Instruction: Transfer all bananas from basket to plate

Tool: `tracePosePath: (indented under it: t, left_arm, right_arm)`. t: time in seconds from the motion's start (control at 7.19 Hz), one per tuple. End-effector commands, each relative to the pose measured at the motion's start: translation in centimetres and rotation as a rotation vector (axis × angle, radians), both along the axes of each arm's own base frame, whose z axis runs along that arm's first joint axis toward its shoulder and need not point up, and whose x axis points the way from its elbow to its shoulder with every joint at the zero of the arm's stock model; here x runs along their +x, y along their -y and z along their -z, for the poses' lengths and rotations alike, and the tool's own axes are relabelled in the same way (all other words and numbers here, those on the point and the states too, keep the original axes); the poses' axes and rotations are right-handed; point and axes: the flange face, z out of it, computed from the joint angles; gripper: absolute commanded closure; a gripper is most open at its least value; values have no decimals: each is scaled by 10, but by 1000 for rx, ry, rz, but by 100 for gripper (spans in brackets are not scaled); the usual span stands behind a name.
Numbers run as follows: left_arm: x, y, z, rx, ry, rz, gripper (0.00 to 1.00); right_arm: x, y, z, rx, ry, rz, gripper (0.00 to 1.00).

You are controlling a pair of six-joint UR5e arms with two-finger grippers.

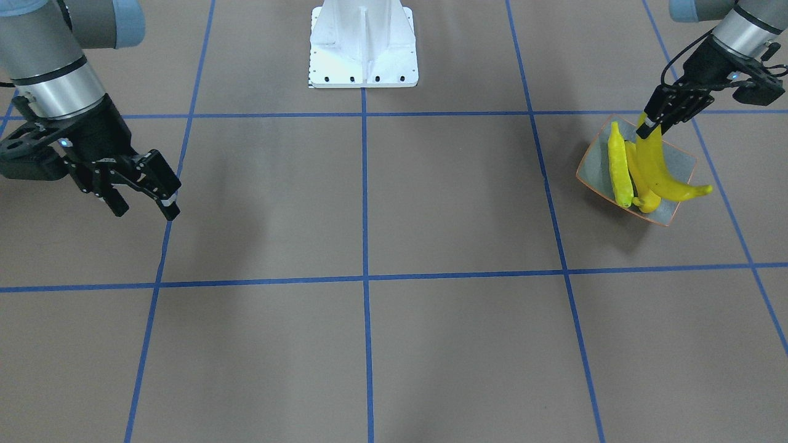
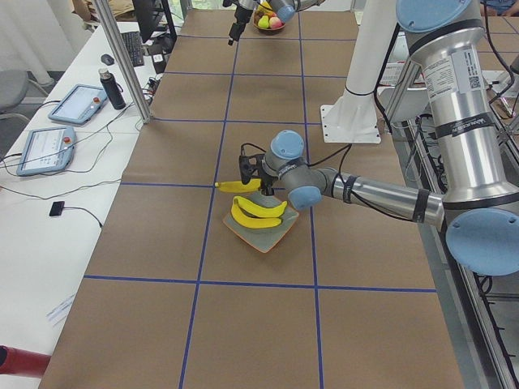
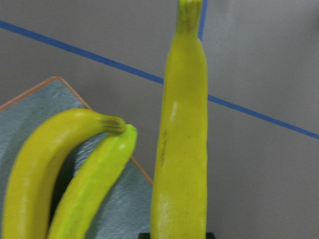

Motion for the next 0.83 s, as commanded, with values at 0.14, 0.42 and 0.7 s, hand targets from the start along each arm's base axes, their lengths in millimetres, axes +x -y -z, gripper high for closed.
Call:
tracePosePath:
  t: [0.14, 0.42, 0.7]
  left_arm:
    - [-15, -10, -57, 27, 132, -3, 100]
    - [-15, -11, -70, 120, 180, -87, 74]
    - [-13, -12, -71, 174, 194, -128, 39]
  right_arm:
    - [116, -1, -86, 40, -90, 117, 0]
    - [181, -20, -134, 59, -108, 179, 0]
    - [201, -29, -155, 57, -122, 195, 0]
